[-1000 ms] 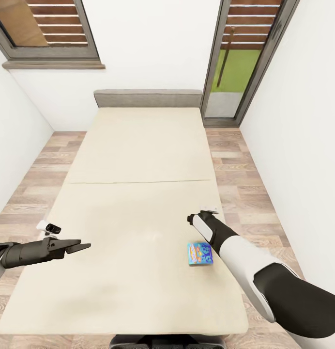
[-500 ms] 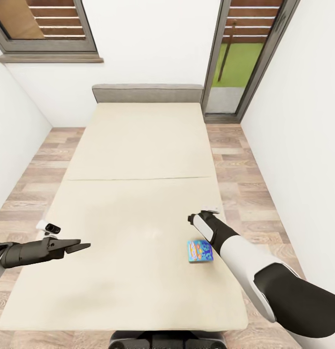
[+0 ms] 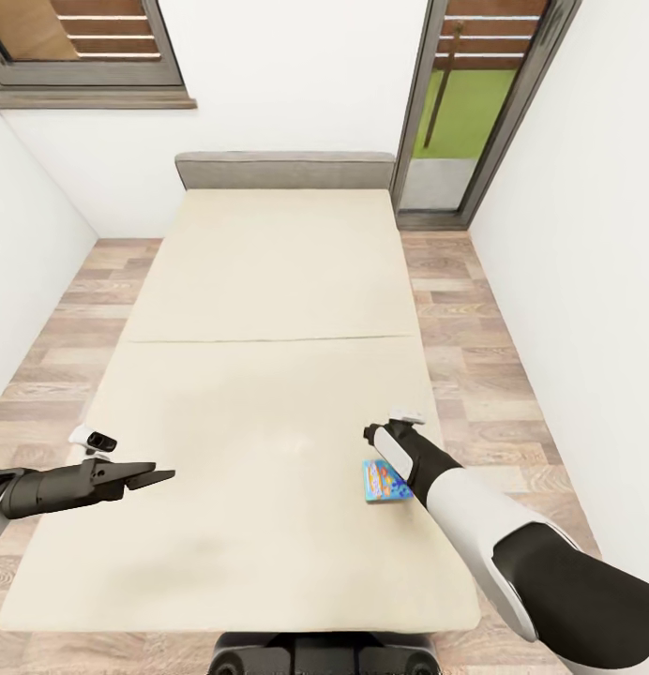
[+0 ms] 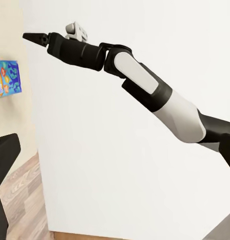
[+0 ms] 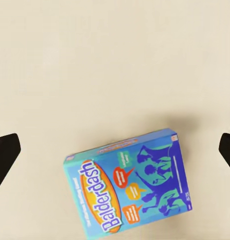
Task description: Put all the toys in the child's room - the three board games (two on the bed and one on the table), the two jigsaw puzzles on the table, and the tennis ball on the table - inside the toy box on the table in the child's room.
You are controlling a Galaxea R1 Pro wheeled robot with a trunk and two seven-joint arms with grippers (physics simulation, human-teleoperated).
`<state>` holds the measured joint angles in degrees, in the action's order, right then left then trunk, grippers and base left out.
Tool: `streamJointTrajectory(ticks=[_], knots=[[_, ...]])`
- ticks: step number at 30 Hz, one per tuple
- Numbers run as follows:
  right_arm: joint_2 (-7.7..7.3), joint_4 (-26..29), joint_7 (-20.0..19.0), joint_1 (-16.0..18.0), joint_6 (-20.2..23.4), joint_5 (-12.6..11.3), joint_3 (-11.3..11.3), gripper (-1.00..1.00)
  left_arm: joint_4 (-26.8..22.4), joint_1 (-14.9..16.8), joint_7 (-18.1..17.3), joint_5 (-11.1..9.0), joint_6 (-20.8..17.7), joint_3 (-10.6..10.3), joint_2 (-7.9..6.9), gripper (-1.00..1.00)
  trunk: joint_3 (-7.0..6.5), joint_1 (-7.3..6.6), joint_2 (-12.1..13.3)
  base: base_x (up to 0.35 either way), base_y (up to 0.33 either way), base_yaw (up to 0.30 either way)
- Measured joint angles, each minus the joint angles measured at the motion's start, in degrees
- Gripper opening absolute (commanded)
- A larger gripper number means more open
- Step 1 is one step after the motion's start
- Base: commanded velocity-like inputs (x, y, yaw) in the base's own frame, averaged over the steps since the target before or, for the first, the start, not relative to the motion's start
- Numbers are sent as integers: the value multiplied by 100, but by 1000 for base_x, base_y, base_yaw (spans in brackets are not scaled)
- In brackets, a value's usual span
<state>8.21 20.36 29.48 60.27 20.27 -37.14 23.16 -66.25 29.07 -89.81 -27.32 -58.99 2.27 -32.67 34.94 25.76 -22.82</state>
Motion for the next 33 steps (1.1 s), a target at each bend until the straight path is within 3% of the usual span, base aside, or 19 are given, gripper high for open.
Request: streamJointTrajectory(ticks=[33], knots=[[3,12,-1,-34,-97,5,-15,100,0,0,53,19,80,-13,8,100,309,0,0,0,0,0]])
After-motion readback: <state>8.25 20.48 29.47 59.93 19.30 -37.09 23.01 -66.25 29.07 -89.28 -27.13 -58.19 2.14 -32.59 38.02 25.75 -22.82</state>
